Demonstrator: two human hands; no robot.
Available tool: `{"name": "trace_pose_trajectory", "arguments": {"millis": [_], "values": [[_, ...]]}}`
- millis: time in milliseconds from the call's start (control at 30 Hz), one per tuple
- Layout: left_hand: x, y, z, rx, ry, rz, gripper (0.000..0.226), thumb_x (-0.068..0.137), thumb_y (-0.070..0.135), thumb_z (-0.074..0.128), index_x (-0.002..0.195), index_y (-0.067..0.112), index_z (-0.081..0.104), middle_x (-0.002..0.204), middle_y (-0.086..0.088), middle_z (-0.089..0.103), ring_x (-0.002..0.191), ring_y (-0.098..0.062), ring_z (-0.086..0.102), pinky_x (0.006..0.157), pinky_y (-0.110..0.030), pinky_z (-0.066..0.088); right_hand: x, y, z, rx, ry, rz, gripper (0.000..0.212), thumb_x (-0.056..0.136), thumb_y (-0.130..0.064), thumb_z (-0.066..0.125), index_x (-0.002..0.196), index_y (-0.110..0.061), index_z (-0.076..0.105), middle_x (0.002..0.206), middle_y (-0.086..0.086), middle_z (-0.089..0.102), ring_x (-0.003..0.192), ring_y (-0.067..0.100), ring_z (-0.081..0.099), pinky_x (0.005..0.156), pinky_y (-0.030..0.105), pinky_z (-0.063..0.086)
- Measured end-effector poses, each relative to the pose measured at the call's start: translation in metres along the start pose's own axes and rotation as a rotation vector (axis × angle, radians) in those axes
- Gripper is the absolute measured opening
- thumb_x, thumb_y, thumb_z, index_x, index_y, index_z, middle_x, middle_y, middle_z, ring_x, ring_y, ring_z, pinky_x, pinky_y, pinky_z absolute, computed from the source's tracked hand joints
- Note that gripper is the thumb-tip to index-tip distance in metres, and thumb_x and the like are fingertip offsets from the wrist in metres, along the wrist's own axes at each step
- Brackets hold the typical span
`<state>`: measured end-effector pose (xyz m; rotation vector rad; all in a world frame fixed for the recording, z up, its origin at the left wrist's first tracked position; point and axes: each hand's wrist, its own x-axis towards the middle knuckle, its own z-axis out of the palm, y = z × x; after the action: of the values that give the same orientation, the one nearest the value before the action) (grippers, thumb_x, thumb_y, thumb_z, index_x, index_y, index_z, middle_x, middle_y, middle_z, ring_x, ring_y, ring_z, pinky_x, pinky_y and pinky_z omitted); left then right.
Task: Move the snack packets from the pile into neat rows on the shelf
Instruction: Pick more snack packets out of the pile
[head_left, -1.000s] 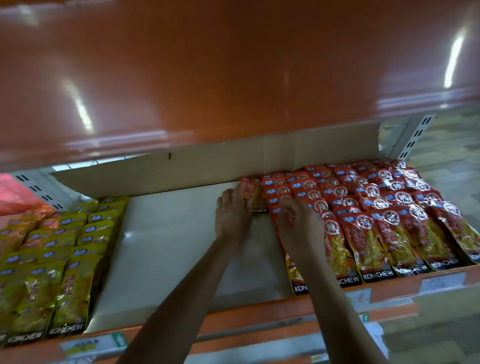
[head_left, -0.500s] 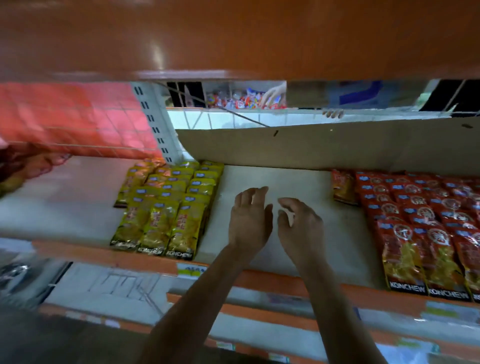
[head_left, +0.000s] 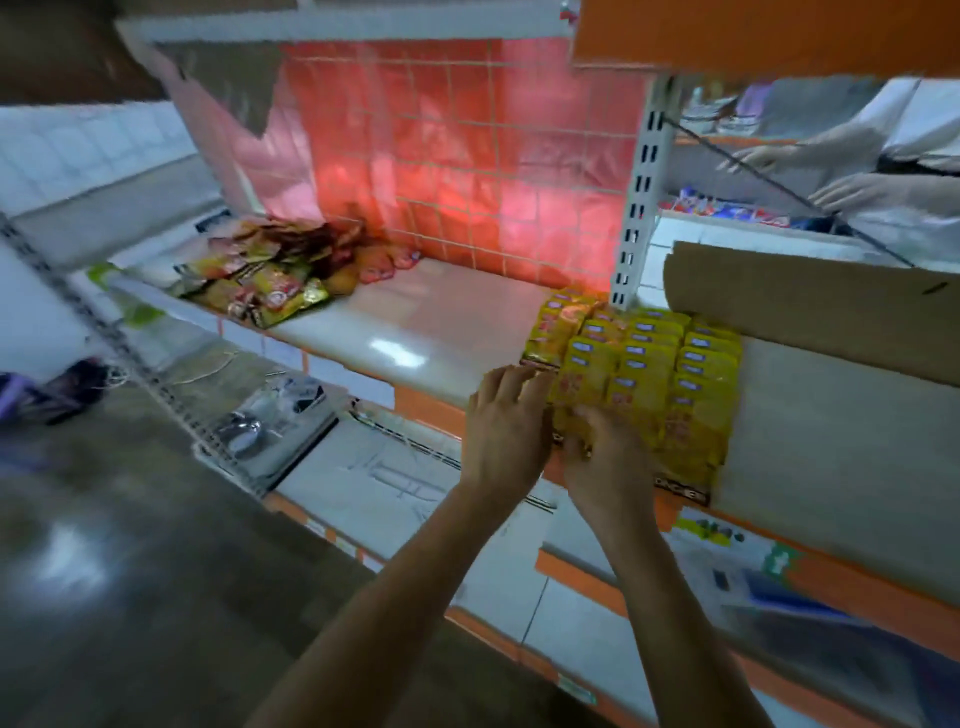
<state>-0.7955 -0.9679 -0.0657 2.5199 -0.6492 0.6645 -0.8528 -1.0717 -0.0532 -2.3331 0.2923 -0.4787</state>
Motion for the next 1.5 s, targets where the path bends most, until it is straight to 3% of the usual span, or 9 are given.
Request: {"name": "trace_pose_trajectory", "arguments": {"millis": [167,267,433,700,900,1067,1233,1333,1500], "values": [[-0.010,-0.066,-0.027,0.076,0.030,-0.113,0.039,0.084,0.029,0.046,0.114,0.012,0.064,0.112,-0.008,0.066,0.106,-0.033,0.058,0.082,-0.042,0.052,0.005,-0.045,0.051,-0.038,-0.093,-0.099,0.029,0.090,-0.019,0.055,0.114,-0.008,0.067,0.114,0.008,0.068,0.109,0.027,0.059,0.090,0.029,0.042],[-0.013,-0.103,-0.035,0.080,0.020,-0.209,0.037,0.086,0.026,0.056,0.119,0.012,0.062,0.118,-0.009,0.064,0.111,-0.034,0.056,0.085,-0.046,0.051,0.014,-0.071,0.075,-0.005,-0.145,-0.112,0.029,0.092,-0.021,0.059,0.118,-0.011,0.065,0.119,0.003,0.066,0.113,0.022,0.057,0.085,0.022,0.037],[-0.010,-0.163,-0.049,0.152,0.048,-0.277,0.045,0.086,0.036,0.040,0.118,0.014,0.063,0.114,-0.007,0.066,0.106,-0.032,0.058,0.082,-0.042,0.052,0.038,-0.107,0.127,0.046,-0.200,-0.139,0.030,0.092,-0.021,0.059,0.121,-0.013,0.064,0.123,0.002,0.064,0.116,0.021,0.054,0.085,0.018,0.032],[0.047,-0.279,-0.049,0.253,0.026,-0.364,0.042,0.083,0.027,0.067,0.121,0.010,0.060,0.117,-0.013,0.064,0.107,-0.037,0.056,0.083,-0.048,0.051,0.117,-0.157,0.223,0.087,-0.247,-0.182,0.030,0.089,-0.011,0.059,0.119,-0.012,0.064,0.126,0.003,0.063,0.119,0.021,0.053,0.100,0.025,0.034],[0.097,-0.348,-0.040,0.293,-0.044,-0.502,0.051,0.086,0.033,0.065,0.129,0.009,0.054,0.121,-0.016,0.059,0.110,-0.038,0.053,0.088,-0.045,0.045,0.183,-0.180,0.280,0.081,-0.311,-0.092,0.035,0.089,-0.014,0.059,0.124,-0.012,0.058,0.125,0.008,0.061,0.118,0.027,0.052,0.100,0.034,0.038],[0.121,-0.392,-0.034,0.301,-0.038,-0.598,0.040,0.086,0.028,0.064,0.116,0.003,0.058,0.112,-0.021,0.061,0.104,-0.040,0.054,0.087,-0.046,0.044,0.215,-0.199,0.314,0.063,-0.370,0.015,0.037,0.088,-0.029,0.059,0.123,-0.017,0.055,0.114,0.007,0.066,0.110,0.030,0.057,0.086,0.033,0.042],[0.139,-0.421,-0.033,0.334,-0.113,-0.732,0.053,0.092,0.044,0.055,0.129,0.008,0.043,0.123,-0.018,0.055,0.112,-0.034,0.051,0.093,-0.040,0.040,0.232,-0.217,0.335,-0.023,-0.402,0.111,0.056,0.085,-0.045,0.063,0.131,-0.018,0.046,0.117,0.011,0.064,0.110,0.033,0.058,0.083,0.036,0.045],[0.148,-0.431,-0.030,0.333,-0.159,-0.764,0.058,0.089,0.050,0.057,0.129,0.012,0.040,0.120,-0.014,0.058,0.112,-0.032,0.053,0.090,-0.037,0.042,0.237,-0.222,0.341,-0.046,-0.414,0.152,0.071,0.080,-0.042,0.070,0.139,-0.019,0.039,0.116,0.011,0.064,0.108,0.033,0.059,0.082,0.036,0.046],[0.157,-0.434,-0.038,0.259,-0.193,-0.711,0.065,0.085,0.048,0.064,0.136,0.020,0.037,0.124,-0.013,0.054,0.108,-0.030,0.058,0.080,-0.036,0.047,0.243,-0.222,0.341,0.161,-0.406,0.258,0.049,0.079,-0.020,0.067,0.126,-0.022,0.055,0.102,0.004,0.066,0.101,0.027,0.061,0.080,0.031,0.044]]}}
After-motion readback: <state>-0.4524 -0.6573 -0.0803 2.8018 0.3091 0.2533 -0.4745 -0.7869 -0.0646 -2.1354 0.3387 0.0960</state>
